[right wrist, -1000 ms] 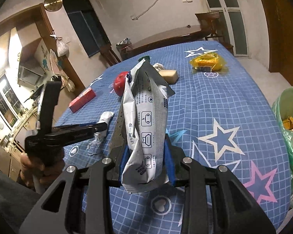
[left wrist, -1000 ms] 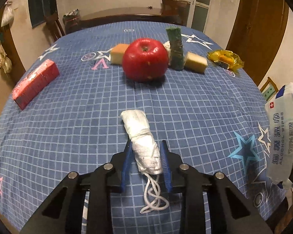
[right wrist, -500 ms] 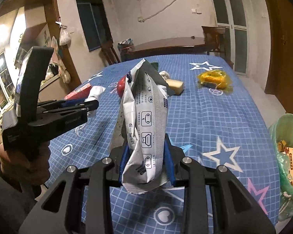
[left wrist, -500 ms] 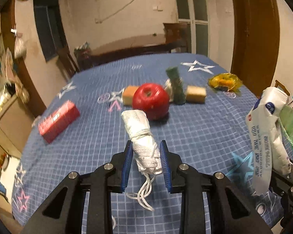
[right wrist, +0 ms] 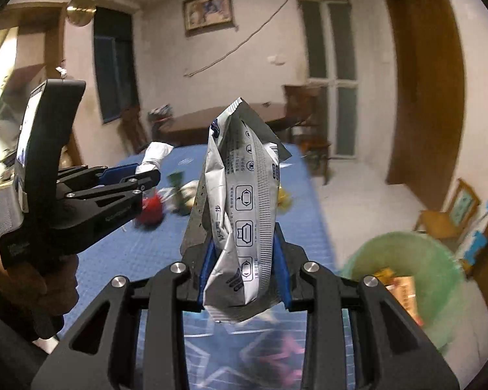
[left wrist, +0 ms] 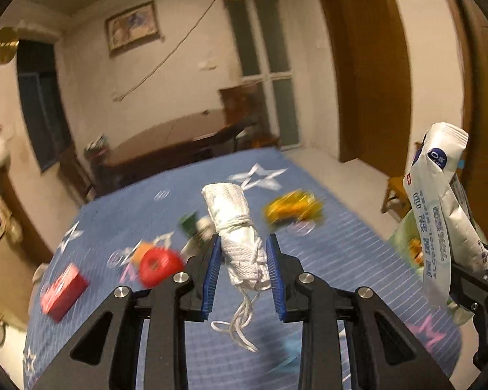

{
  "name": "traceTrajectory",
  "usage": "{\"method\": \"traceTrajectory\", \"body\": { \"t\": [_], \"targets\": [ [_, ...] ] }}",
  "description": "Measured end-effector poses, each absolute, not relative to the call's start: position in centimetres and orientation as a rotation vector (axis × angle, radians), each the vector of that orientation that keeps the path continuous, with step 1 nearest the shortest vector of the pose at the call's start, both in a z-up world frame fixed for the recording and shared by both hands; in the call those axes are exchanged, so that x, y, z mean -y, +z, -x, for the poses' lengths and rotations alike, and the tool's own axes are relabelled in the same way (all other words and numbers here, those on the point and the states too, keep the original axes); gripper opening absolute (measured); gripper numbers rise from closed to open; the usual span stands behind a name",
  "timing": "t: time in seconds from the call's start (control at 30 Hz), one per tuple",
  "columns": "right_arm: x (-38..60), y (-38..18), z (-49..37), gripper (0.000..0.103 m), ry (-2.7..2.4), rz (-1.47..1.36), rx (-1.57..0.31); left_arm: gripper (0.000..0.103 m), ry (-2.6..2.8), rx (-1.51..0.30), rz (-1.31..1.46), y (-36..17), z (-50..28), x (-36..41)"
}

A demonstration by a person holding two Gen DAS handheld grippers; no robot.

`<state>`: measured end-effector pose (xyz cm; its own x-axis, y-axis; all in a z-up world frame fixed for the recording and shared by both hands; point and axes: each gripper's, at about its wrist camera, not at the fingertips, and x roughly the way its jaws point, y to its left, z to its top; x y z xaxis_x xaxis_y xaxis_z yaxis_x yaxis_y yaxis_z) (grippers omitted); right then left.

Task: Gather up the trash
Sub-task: 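Carry both items over the green bin and open both tools to drop them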

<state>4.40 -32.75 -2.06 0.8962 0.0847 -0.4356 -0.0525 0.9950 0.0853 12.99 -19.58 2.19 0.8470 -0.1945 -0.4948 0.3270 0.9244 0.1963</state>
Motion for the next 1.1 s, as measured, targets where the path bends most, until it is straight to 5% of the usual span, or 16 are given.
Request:
{"method": "traceTrajectory", "body": {
  "t": [0.63, 1.1],
  "targets": [
    [42.6, 1.1, -1.2, 0.030, -0.232, -0.064, -0.378, 0.030, -0.533, -0.359, -0.336, 7.2, -10.3, 36.6],
    [48.3, -1.0, 0.1, 0.030, -0.337, -0.174, -0.443, 0.030, -0.689, -0.435, -0.386, 3.8, -10.8, 46.5]
  ]
}}
